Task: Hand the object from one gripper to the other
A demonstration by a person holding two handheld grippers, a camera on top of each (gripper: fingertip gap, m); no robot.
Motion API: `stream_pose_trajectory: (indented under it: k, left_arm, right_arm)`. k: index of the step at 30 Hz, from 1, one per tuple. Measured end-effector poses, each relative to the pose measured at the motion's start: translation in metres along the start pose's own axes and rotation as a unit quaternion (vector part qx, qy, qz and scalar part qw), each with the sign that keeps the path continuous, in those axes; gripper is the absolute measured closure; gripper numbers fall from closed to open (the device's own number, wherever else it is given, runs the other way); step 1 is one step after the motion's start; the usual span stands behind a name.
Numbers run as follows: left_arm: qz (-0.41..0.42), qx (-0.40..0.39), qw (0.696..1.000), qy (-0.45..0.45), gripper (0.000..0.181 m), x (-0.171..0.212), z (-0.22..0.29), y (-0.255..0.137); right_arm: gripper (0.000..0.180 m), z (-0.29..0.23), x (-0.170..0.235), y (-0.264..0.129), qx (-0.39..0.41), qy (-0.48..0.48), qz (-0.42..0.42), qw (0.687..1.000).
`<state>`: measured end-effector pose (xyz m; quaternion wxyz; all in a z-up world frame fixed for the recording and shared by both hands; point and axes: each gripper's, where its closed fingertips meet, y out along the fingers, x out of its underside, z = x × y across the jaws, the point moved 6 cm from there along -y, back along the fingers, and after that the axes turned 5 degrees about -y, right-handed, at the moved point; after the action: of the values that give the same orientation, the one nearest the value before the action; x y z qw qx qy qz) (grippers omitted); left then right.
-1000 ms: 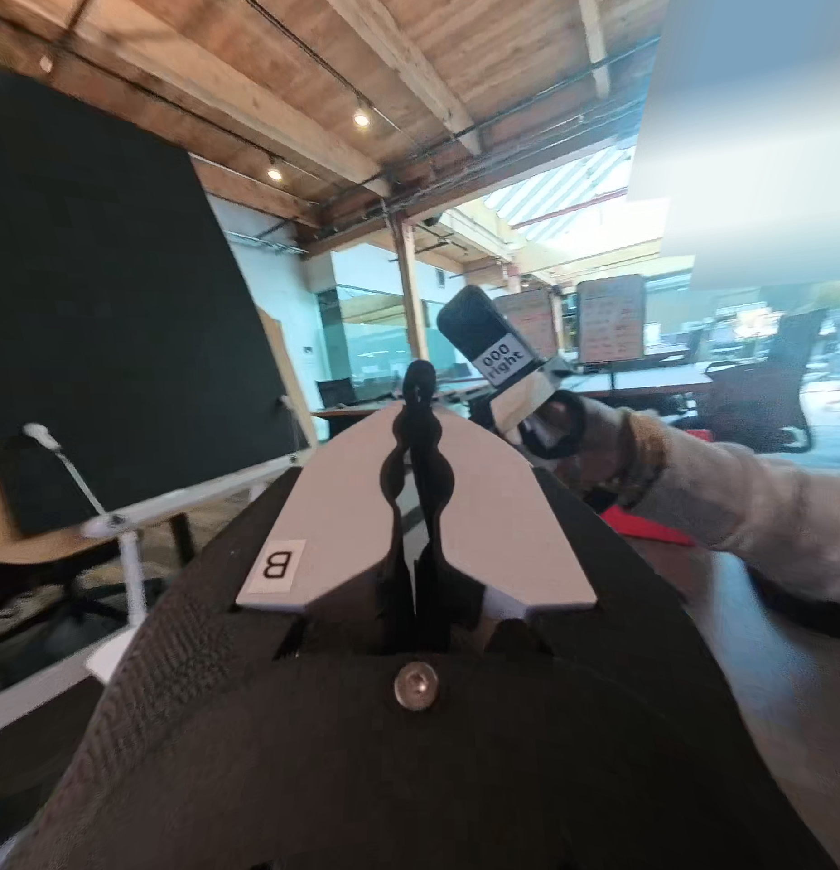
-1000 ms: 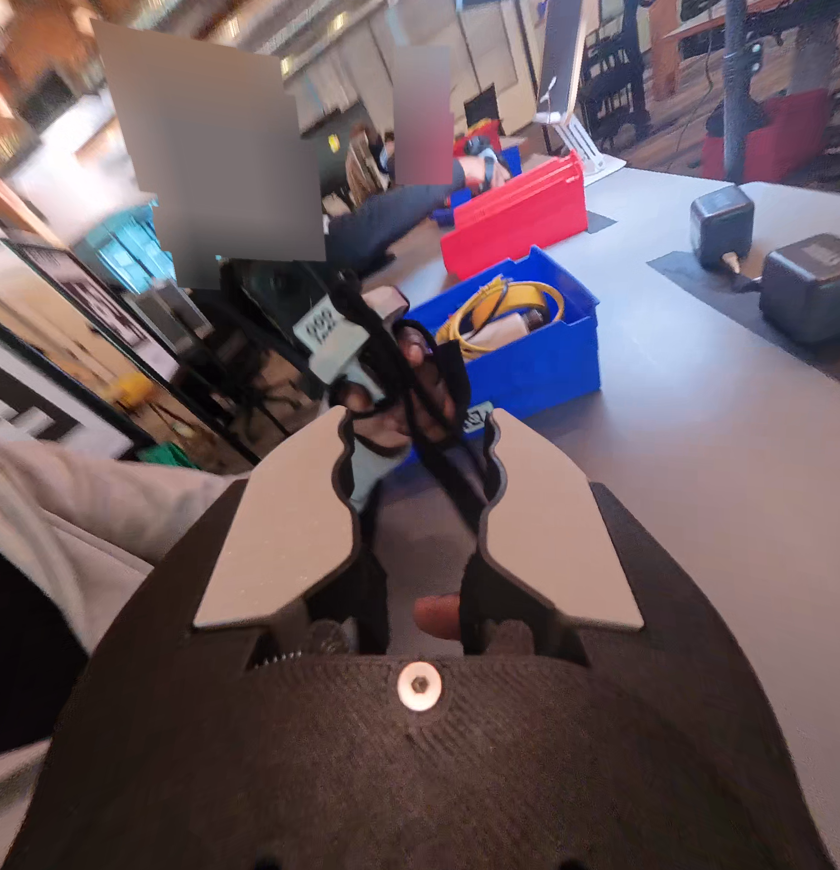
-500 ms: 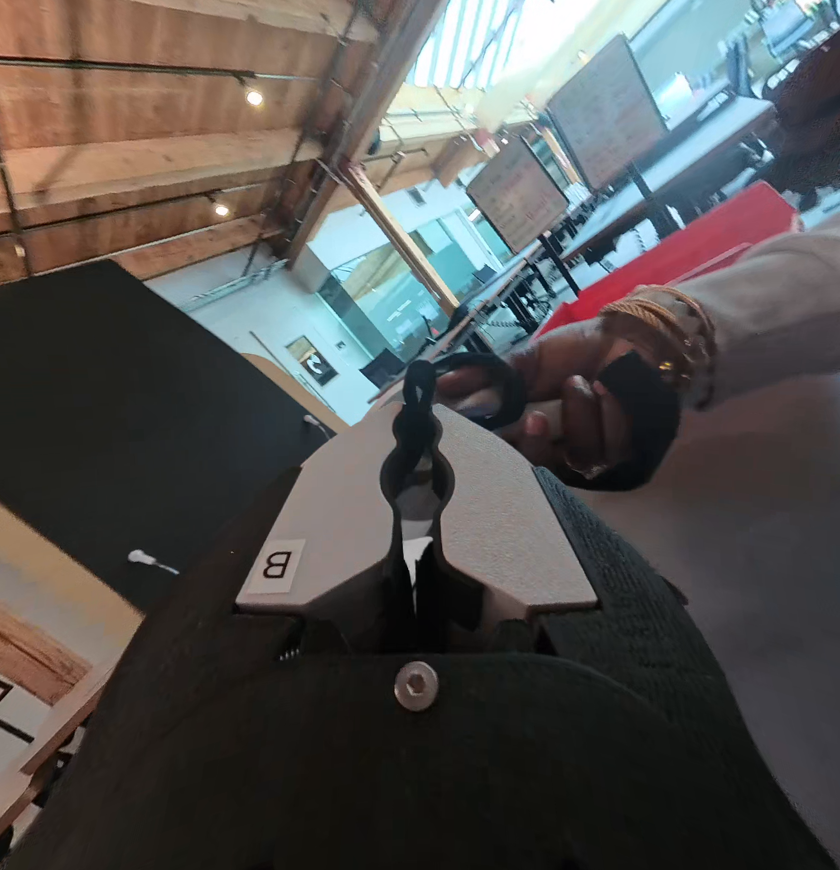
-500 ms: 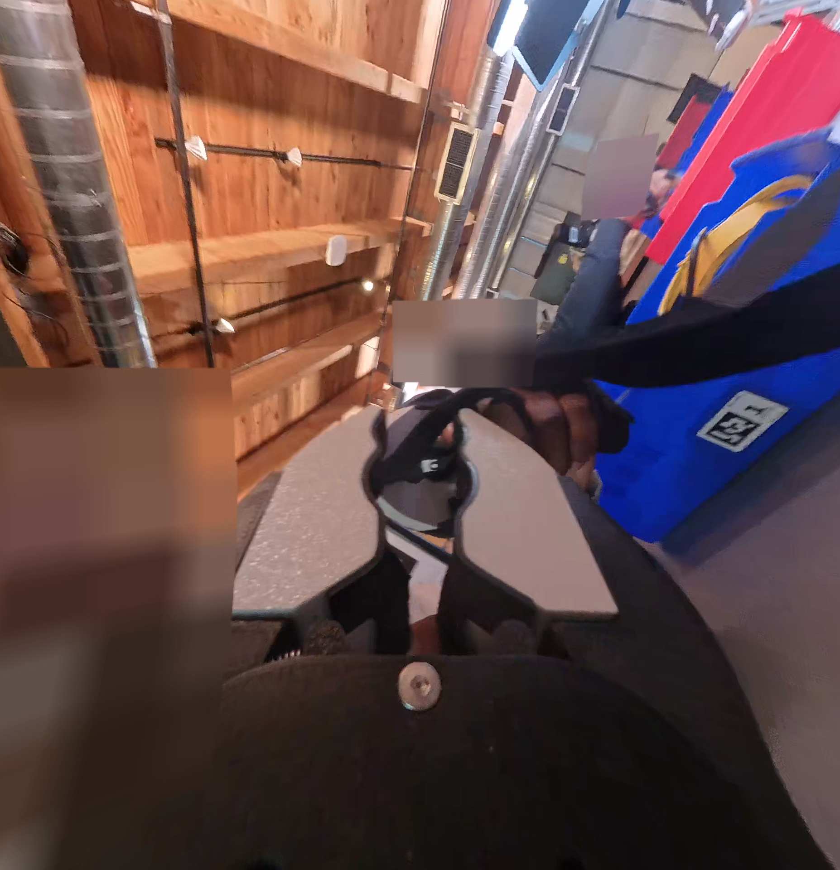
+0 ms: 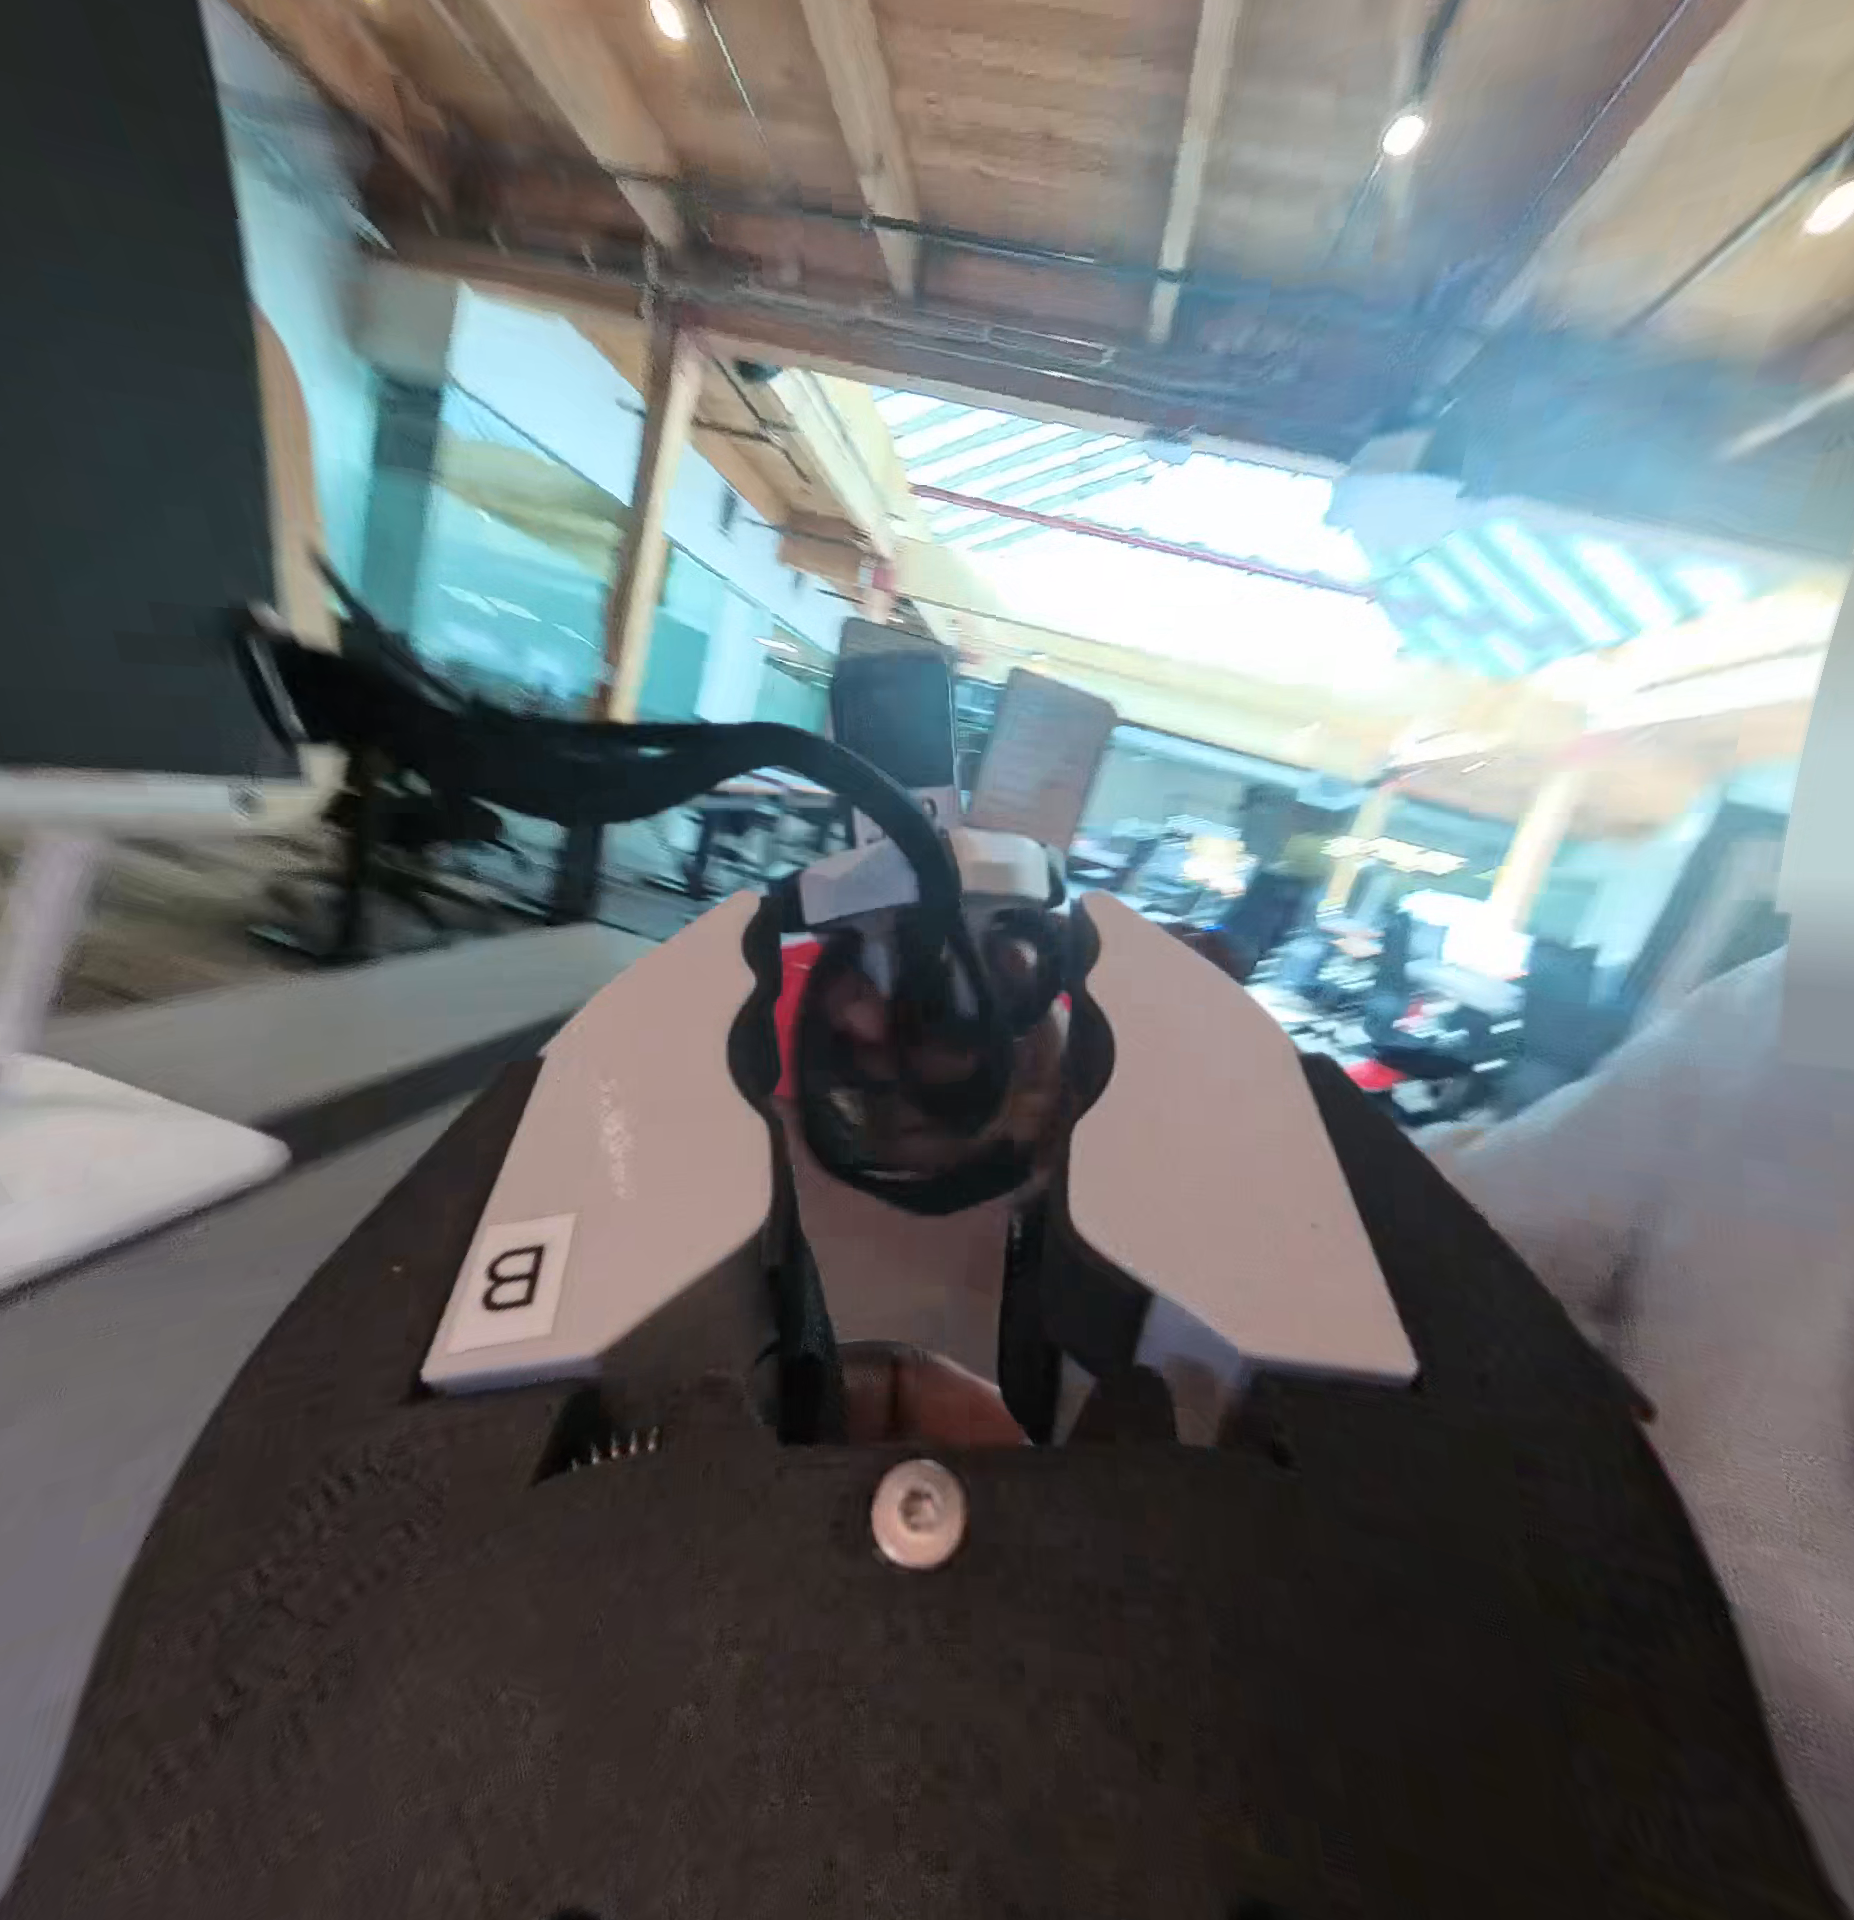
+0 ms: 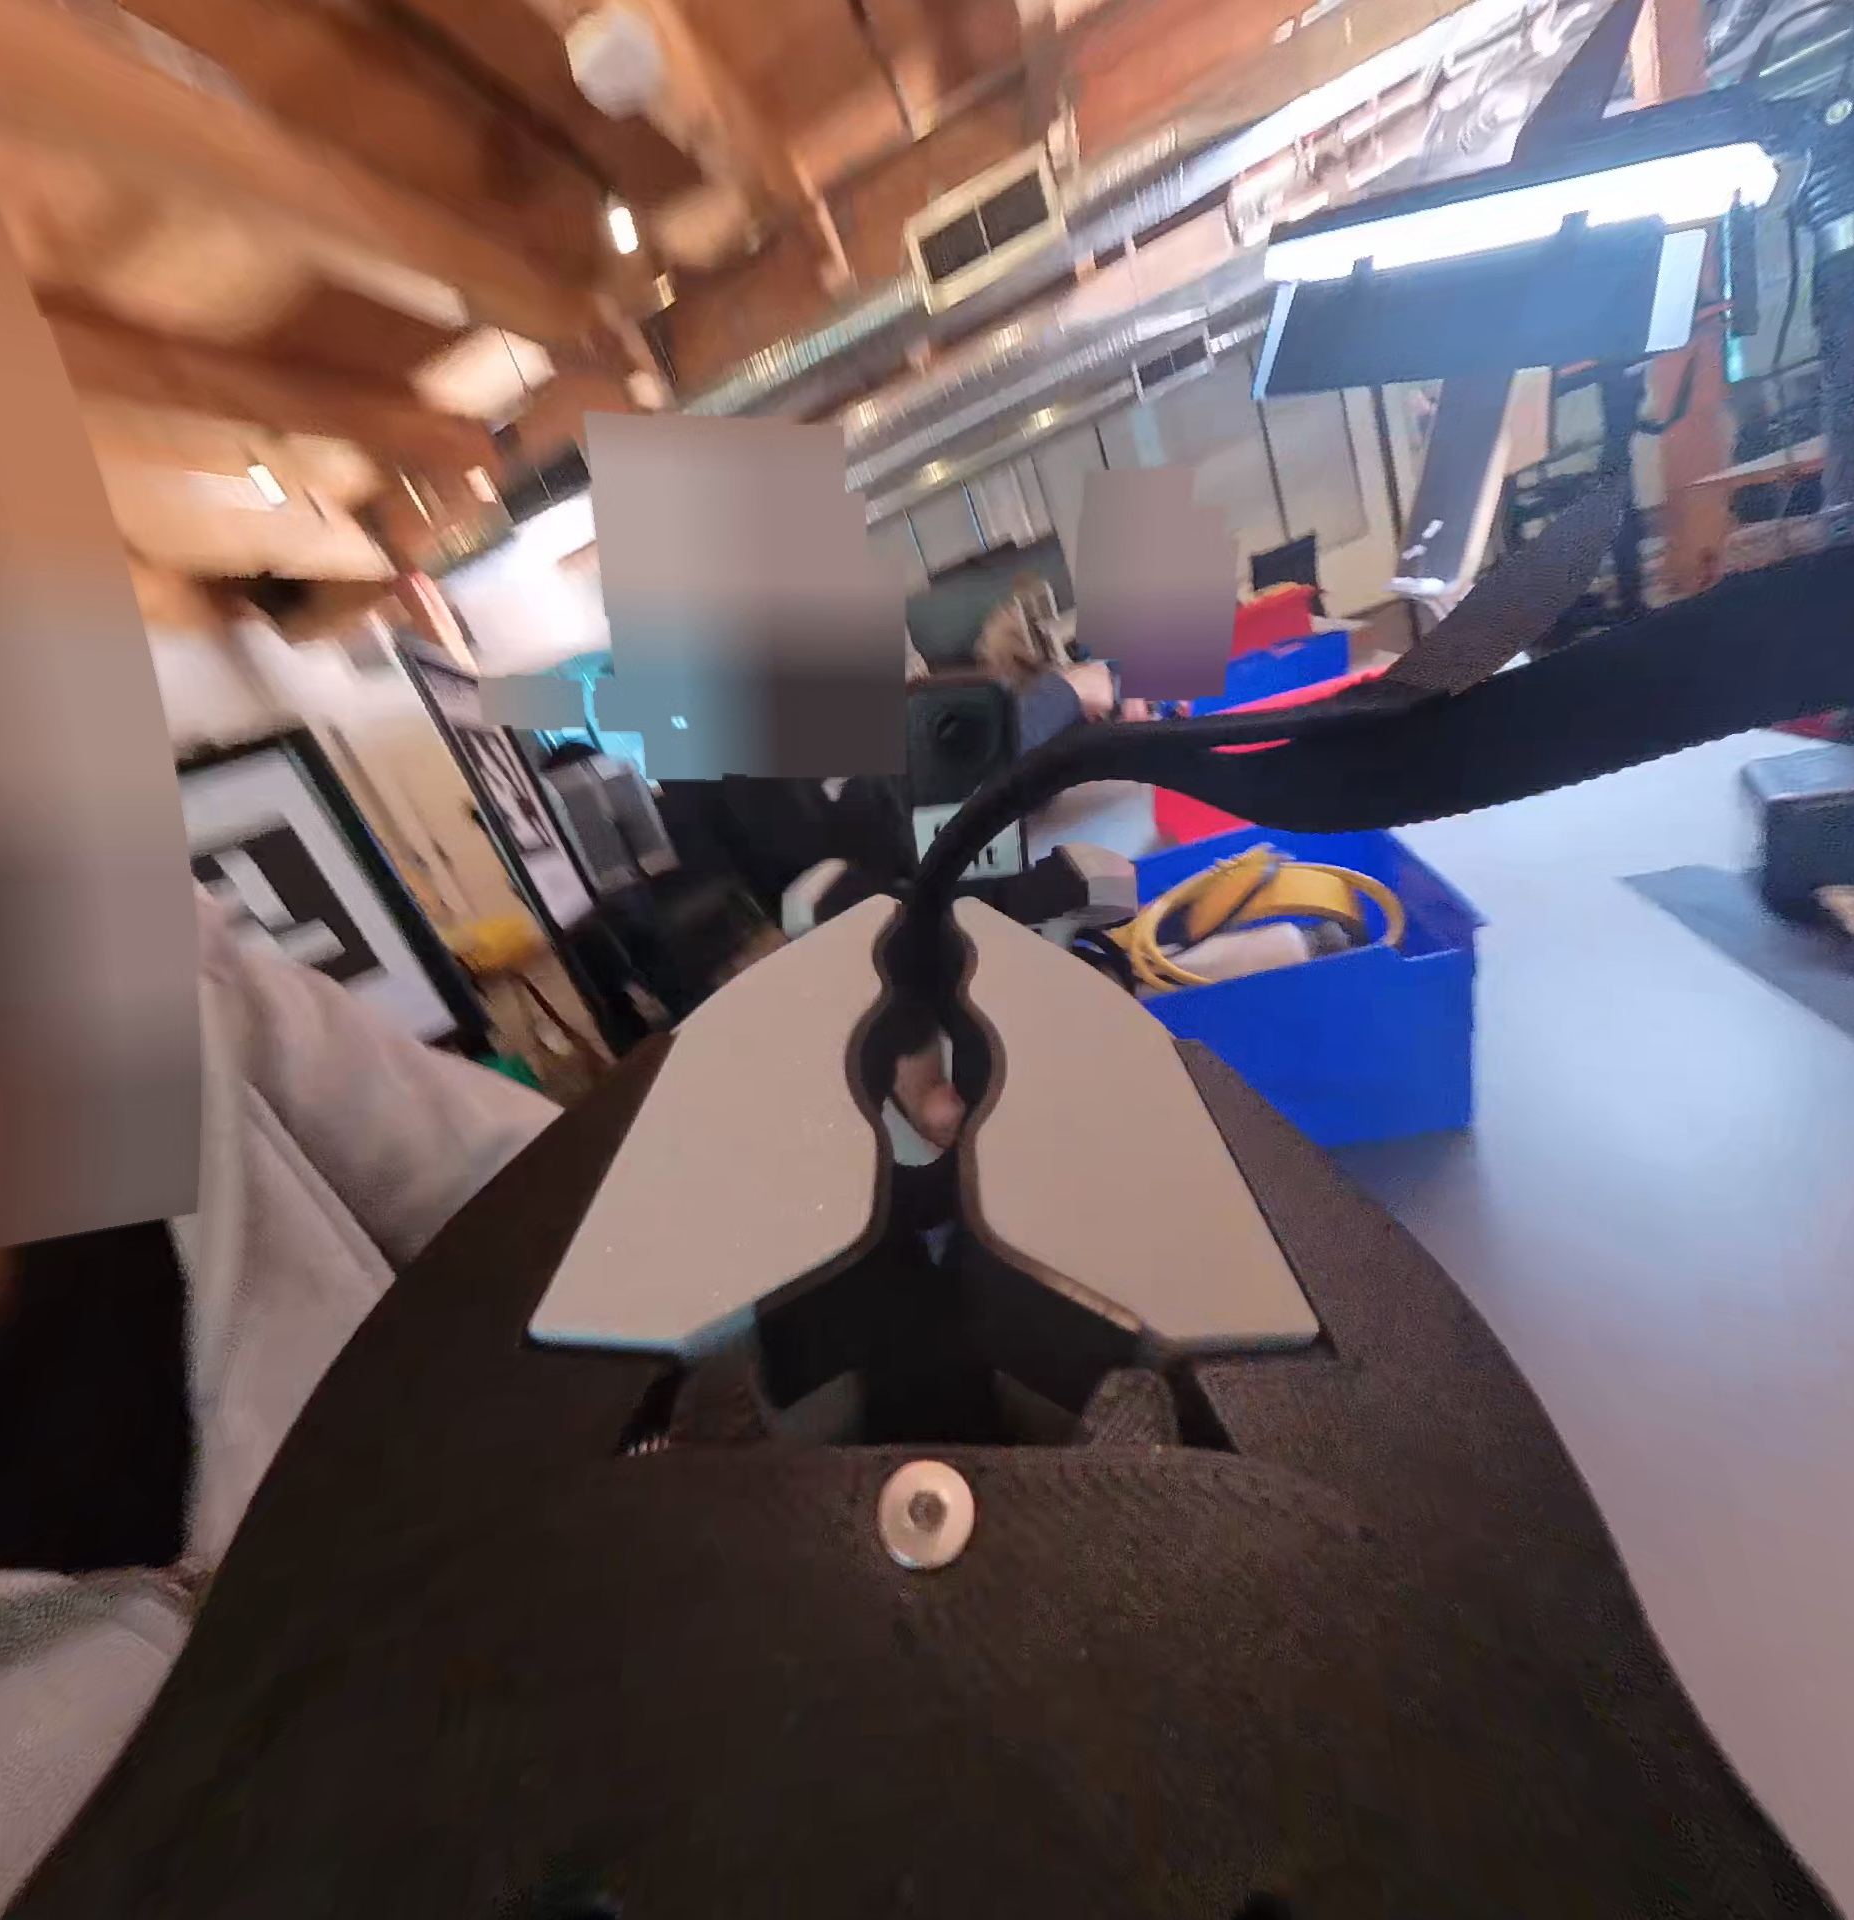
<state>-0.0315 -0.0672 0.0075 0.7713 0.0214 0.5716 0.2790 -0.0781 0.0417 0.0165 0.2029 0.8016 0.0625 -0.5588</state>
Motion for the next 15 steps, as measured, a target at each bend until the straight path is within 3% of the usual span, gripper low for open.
stream_pose_trajectory:
  k: [1,4,8,10,11,13,15]
  left_arm:
    - [-0.003,0.008,0.999,-0.036,0.129,0.000,-0.001,0.002]
    - [0.022,-0.005,0.998,-0.064,0.139,0.001,-0.006,0.004]
    - [0.028,0.007,0.997,-0.073,0.171,0.004,-0.009,0.000]
    - [0.026,0.010,0.998,-0.050,0.175,0.003,-0.007,-0.001]
    - [0.019,0.003,0.999,-0.030,0.175,0.004,-0.007,-0.002]
    - [0.006,0.013,1.000,0.000,0.175,0.005,-0.003,-0.002]
    - [-0.013,0.033,0.999,0.000,0.175,0.008,0.001,-0.001]
  right_arm:
    - [0.174,-0.002,0.002,0.002,0.008,-0.034,-0.025,0.999]
    - [0.174,-0.007,0.008,0.007,0.014,-0.087,-0.081,0.993]
    - [0.174,-0.006,0.020,0.011,0.031,-0.114,-0.141,0.983]
    - [0.173,-0.004,0.021,0.011,0.044,-0.115,-0.150,0.981]
    - [0.168,-0.002,0.021,0.010,0.046,-0.102,-0.155,0.982]
    - [0.136,0.001,0.020,0.005,0.044,-0.054,-0.160,0.985]
    - [0.129,0.002,0.017,0.002,0.027,0.001,-0.134,0.991]
